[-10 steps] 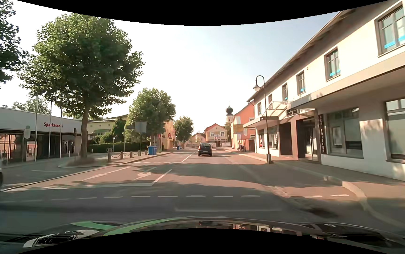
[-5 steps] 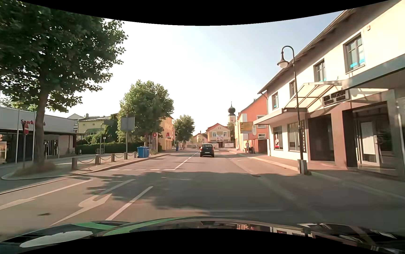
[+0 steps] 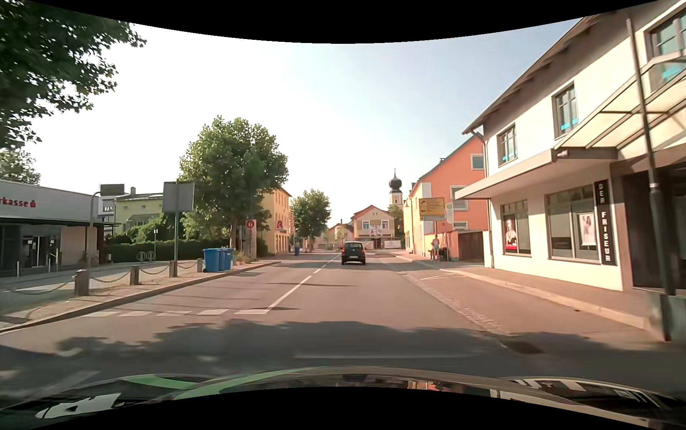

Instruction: Follow the waypoints while adhering to traffic rules and regulations

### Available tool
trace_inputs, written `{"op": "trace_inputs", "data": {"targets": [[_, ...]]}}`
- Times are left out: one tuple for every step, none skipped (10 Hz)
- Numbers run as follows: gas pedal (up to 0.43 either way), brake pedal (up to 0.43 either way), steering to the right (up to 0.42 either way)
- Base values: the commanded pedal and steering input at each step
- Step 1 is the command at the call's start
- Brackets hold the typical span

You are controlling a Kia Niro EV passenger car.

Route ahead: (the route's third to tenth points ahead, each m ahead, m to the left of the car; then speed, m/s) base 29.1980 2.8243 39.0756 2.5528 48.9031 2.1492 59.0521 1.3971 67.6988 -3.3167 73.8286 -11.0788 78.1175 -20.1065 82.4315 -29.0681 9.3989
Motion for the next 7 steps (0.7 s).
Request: {"op": "trace_inputs", "data": {"targets": [[0.067, 0.0, 0.001], [0.047, 0.0, 0.005], [0.028, 0.0, 0.005], [0.02, 0.0, 0.004], [0.02, 0.0, 0.004], [0.02, 0.0, 0.004], [0.02, 0.0, 0.005]]}}
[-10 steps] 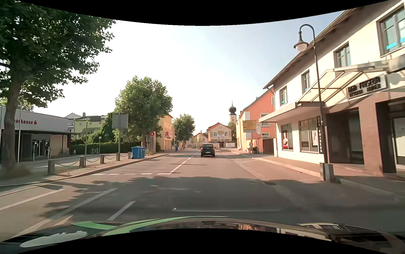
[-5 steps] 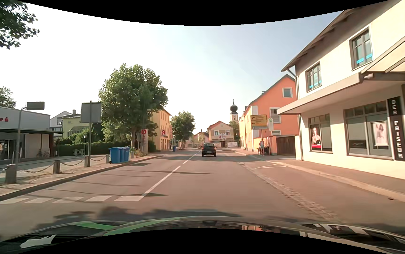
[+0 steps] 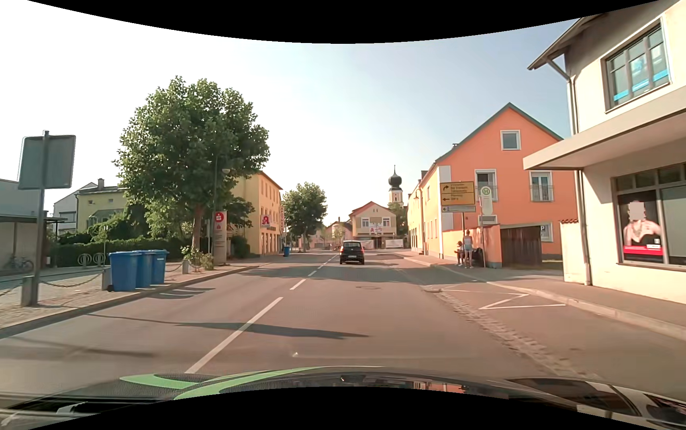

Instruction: Follow the waypoints while adhering to traffic rules and regulations

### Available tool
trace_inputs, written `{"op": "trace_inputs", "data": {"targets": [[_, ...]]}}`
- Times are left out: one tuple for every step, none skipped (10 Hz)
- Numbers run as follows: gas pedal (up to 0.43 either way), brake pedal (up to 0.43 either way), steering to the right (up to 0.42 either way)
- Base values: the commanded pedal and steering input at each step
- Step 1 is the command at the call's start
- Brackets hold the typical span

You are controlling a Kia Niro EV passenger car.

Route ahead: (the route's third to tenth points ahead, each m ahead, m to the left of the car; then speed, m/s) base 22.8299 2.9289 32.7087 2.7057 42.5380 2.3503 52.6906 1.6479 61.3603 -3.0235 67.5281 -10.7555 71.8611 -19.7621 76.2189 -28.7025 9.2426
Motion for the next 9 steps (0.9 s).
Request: {"op": "trace_inputs", "data": {"targets": [[0.02, 0.0, 0.004], [0.02, 0.0, 0.004], [0.02, 0.0, 0.004], [0.02, 0.0, 0.004], [0.02, 0.0, 0.004], [0.02, 0.0, 0.004], [0.02, 0.0, 0.004], [0.028, 0.0, 0.004], [0.039, 0.0, 0.004]]}}
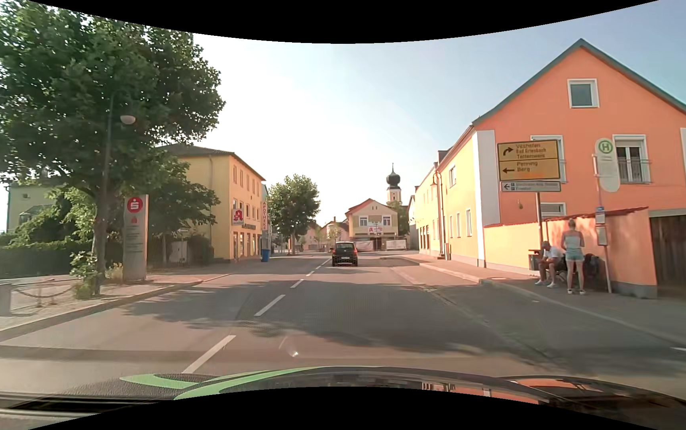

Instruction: Follow the waypoints while adhering to traffic rules and regulations

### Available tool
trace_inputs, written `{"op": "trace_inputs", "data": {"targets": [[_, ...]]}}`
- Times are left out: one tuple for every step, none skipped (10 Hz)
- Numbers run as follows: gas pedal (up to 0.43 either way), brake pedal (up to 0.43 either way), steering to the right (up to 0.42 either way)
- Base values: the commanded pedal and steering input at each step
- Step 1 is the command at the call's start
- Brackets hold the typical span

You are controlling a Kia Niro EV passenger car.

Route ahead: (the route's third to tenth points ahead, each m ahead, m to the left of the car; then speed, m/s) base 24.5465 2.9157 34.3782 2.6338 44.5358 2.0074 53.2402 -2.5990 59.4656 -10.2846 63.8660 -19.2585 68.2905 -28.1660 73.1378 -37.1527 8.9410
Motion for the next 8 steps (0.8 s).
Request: {"op": "trace_inputs", "data": {"targets": [[0.047, 0.0, 0.004], [0.047, 0.0, 0.004], [0.059, 0.0, 0.003], [0.059, 0.0, 0.002], [0.059, 0.0, 0.002], [0.059, 0.0, 0.002], [0.059, 0.0, 0.002], [0.059, 0.0, 0.002]]}}
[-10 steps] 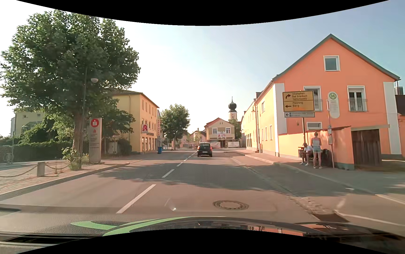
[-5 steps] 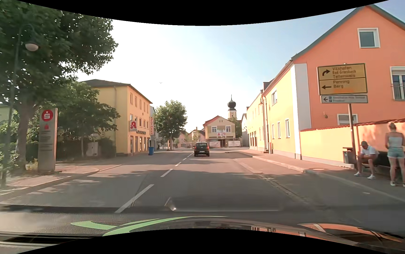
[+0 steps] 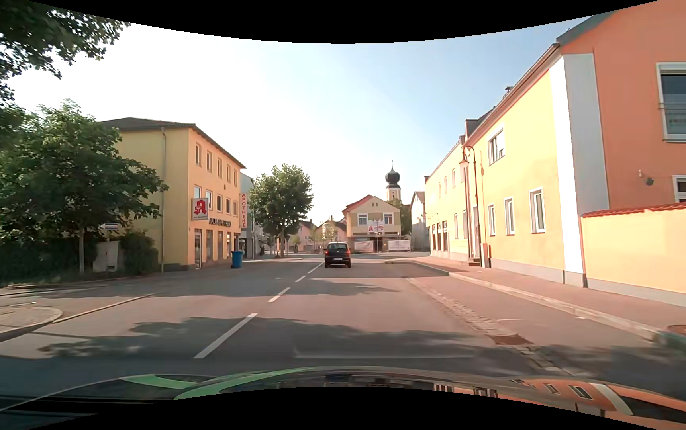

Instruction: Follow the waypoints while adhering to traffic rules and regulations

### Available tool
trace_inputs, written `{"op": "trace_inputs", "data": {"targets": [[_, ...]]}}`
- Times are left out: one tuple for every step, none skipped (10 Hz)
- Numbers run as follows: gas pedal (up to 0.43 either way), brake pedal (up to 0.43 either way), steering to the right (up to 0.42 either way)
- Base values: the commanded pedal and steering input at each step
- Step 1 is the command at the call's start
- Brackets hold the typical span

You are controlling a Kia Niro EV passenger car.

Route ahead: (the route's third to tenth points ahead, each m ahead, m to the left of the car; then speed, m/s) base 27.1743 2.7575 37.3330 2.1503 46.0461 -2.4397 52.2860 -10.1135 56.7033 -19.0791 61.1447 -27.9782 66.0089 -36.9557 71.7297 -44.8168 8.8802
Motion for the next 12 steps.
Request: {"op": "trace_inputs", "data": {"targets": [[0.059, 0.0, 0.002], [0.059, 0.0, 0.002], [0.059, 0.0, 0.002], [0.067, 0.0, 0.002], [0.067, 0.0, 0.002], [0.067, 0.0, 0.002], [0.067, 0.0, 0.002], [0.067, 0.0, 0.002], [0.067, 0.0, 0.002], [0.067, 0.0, 0.002], [0.067, 0.0, 0.002], [0.067, 0.0, 0.002]]}}
